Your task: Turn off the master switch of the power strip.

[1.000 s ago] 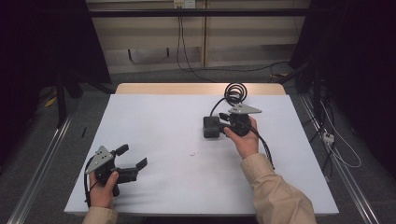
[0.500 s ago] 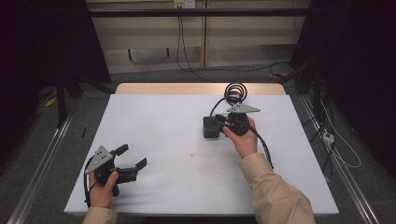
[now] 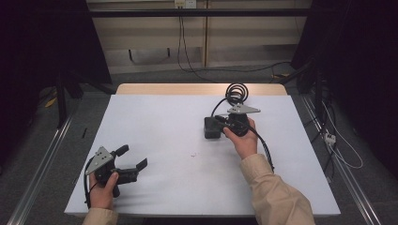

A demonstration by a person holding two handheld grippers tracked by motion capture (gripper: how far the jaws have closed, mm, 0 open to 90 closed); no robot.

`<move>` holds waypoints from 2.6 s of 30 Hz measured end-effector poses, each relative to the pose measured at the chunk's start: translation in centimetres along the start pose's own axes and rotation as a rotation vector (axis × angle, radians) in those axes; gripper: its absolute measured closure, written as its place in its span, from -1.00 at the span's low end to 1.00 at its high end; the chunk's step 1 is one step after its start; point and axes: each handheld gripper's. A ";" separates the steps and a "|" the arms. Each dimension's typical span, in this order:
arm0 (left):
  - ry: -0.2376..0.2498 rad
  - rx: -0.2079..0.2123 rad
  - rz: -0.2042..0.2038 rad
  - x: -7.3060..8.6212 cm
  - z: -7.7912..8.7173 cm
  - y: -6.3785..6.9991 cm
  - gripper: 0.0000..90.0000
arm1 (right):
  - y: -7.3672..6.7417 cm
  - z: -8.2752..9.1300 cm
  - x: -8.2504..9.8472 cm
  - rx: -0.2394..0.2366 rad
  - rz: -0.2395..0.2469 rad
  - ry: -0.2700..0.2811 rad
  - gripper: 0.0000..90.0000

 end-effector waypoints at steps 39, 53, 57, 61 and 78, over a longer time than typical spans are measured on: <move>-0.002 -0.001 -0.003 0.0 0.0 0.0 -0.90 | -0.1 -1.0 0.6 -0.016 0.018 -0.023 1.00; -0.001 0.000 -0.002 0.0 0.0 0.0 -0.90 | -0.1 -1.2 0.8 -0.001 0.030 -0.040 1.00; -0.002 -0.001 -0.002 0.0 0.0 -0.1 -0.90 | 0.0 -1.2 0.9 0.001 0.034 -0.042 1.00; -0.002 0.000 -0.002 0.0 0.0 0.0 -0.90 | 0.0 -1.3 1.0 0.009 0.044 -0.042 1.00; -0.003 0.001 -0.004 0.0 0.0 0.2 -0.90 | -0.4 -1.3 1.2 0.009 0.030 -0.032 1.00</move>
Point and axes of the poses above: each handheld gripper's, and its own axes: z roughly backward along the jaws, x roughly out of its underside, y roughly to its right, and after that the axes turned 2 degrees about x, right-handed
